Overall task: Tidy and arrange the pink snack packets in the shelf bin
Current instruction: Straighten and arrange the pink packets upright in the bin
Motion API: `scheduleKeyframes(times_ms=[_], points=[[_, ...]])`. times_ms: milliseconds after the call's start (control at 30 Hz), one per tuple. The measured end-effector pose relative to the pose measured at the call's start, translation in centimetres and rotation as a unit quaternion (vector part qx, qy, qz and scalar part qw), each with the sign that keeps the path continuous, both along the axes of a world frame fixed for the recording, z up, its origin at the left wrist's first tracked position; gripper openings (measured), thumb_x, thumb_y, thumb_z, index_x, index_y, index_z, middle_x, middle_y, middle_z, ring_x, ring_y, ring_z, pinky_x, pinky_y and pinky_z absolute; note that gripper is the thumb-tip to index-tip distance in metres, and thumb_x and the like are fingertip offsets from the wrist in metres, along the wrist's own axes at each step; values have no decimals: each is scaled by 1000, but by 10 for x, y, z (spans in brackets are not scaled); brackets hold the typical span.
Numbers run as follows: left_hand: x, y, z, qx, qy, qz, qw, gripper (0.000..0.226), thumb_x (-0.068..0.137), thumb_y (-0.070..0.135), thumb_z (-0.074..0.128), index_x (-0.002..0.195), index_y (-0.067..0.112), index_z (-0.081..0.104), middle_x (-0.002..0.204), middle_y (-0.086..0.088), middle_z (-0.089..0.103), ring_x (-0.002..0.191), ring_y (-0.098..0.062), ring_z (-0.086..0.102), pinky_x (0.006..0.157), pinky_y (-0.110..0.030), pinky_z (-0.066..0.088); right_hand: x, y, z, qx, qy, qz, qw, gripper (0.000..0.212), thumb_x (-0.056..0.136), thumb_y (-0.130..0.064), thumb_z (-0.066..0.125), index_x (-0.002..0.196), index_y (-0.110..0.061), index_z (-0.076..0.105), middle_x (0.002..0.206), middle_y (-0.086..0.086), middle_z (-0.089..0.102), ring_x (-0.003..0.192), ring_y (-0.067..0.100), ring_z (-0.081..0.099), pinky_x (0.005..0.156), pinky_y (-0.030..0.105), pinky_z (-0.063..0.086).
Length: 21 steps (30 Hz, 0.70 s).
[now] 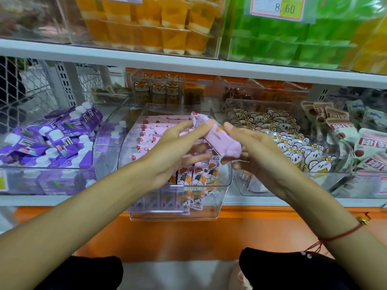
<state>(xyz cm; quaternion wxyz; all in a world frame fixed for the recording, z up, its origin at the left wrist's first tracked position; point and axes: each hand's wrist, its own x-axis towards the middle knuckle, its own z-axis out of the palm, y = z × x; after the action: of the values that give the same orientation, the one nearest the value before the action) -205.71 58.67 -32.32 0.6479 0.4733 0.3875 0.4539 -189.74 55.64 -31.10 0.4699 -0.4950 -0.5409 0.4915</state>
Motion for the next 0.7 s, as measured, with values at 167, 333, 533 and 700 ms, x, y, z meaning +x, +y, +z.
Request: scheduleKeyframes(times_ms=[167,333,533,700], points=[[-3,4,7,-183,-105,3,977,31,84,29,69,105,7,65,91,-11,71,57,-14,70,45,-19,54,1,-3,4,17,47,58,997,37,74,-50,63,96,-21,66,83,8,72,61,10,61,49,16,46],[-4,4,7,-180,-98,5,979,32,82,32,71,103,9,65,91,-10,73,61,-13,71,49,-20,56,-2,-1,1,59,25,23,998,36,80,-44,63,105,-18,66,83,7,73,63,11,63,49,15,46],[-6,8,5,1,-45,86,995,29,77,29,77,103,20,67,100,6,73,95,-4,66,70,-17,56,0,3,-5,37,7,14,999,28,91,-39,57,105,-17,66,94,9,71,74,13,65,56,17,50],[-5,4,2,64,-47,22,997,19,89,20,66,107,13,64,106,0,72,103,-10,67,86,-26,57,5,4,-7,138,-18,-27,990,30,77,2,72,99,-18,64,89,-9,68,77,2,65,65,12,49]])
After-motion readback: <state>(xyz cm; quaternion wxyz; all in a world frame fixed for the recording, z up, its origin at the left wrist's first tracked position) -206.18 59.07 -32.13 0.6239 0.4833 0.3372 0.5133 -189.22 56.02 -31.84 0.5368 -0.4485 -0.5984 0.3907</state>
